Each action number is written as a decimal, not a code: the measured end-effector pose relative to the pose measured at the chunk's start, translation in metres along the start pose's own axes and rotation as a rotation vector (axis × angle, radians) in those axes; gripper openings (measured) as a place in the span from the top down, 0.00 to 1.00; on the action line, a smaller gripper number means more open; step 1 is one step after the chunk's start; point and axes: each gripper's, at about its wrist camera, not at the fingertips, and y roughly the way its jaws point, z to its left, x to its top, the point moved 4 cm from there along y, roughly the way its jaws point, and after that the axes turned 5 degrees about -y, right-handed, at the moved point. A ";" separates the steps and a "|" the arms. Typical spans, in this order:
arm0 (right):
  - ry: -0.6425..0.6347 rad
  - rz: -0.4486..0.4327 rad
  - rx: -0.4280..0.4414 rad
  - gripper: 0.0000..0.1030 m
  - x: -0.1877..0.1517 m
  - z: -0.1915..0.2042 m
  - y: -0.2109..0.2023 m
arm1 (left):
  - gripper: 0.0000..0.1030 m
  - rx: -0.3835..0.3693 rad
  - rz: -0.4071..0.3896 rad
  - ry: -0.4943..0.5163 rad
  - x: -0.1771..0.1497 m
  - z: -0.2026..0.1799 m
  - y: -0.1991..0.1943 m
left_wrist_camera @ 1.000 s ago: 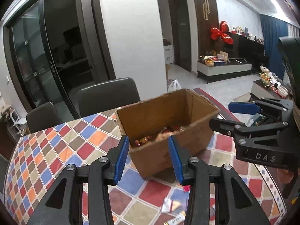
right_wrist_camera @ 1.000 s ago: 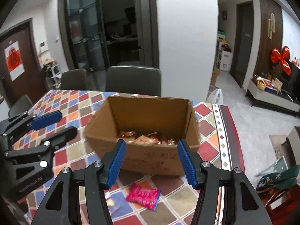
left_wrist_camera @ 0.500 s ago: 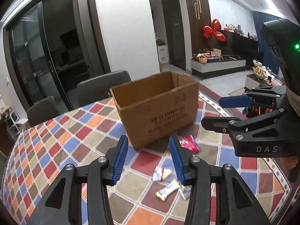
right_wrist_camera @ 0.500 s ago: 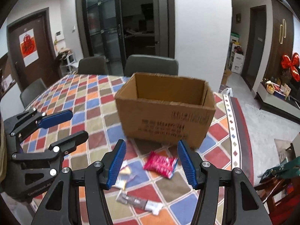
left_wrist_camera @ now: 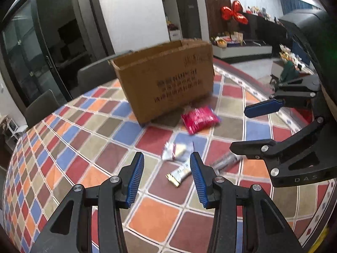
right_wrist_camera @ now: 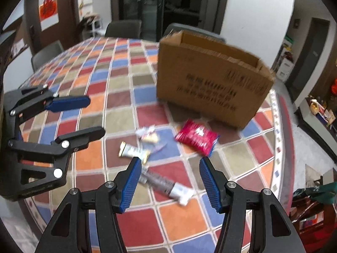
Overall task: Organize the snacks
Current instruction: 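Withdraw both open tools from the box toward the wrapped bars, then grasp the long grey wrapped bar with the right tool while the left tool grasps a small gold-white bar, then carry the grey bar and gold-white bar into the box and release both, then withdraw both open tools from the box toward the red packet and clear bag, then grasp the red packet with the right tool while the left tool grasps the small clear bag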
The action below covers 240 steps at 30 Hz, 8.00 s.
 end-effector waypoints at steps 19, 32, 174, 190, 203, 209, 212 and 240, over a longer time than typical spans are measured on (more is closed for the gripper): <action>-0.173 0.187 0.110 0.44 -0.024 0.018 0.064 | 0.57 -0.150 0.206 0.027 -0.025 -0.007 0.065; -0.268 0.235 0.140 0.44 -0.025 0.022 0.096 | 0.57 -0.209 0.262 0.025 -0.026 -0.004 0.098; 0.326 -0.247 -0.064 0.30 0.046 -0.075 0.012 | 0.46 0.020 -0.016 -0.250 0.063 0.027 0.036; 0.363 -0.114 -0.012 0.30 0.000 -0.066 0.064 | 0.45 -0.016 0.159 -0.361 0.004 0.015 0.093; 0.433 -0.068 -0.004 0.30 -0.011 -0.078 0.087 | 0.44 0.052 0.189 -0.409 -0.003 0.013 0.130; 0.437 -0.056 0.001 0.30 -0.005 -0.082 0.097 | 0.44 0.042 0.194 -0.426 -0.006 0.014 0.137; 0.439 -0.041 0.001 0.24 -0.003 -0.083 0.104 | 0.48 0.021 0.187 -0.425 -0.006 0.015 0.138; 0.342 -0.001 -0.075 0.55 0.014 -0.062 0.124 | 0.66 -0.009 0.098 -0.427 -0.004 0.032 0.110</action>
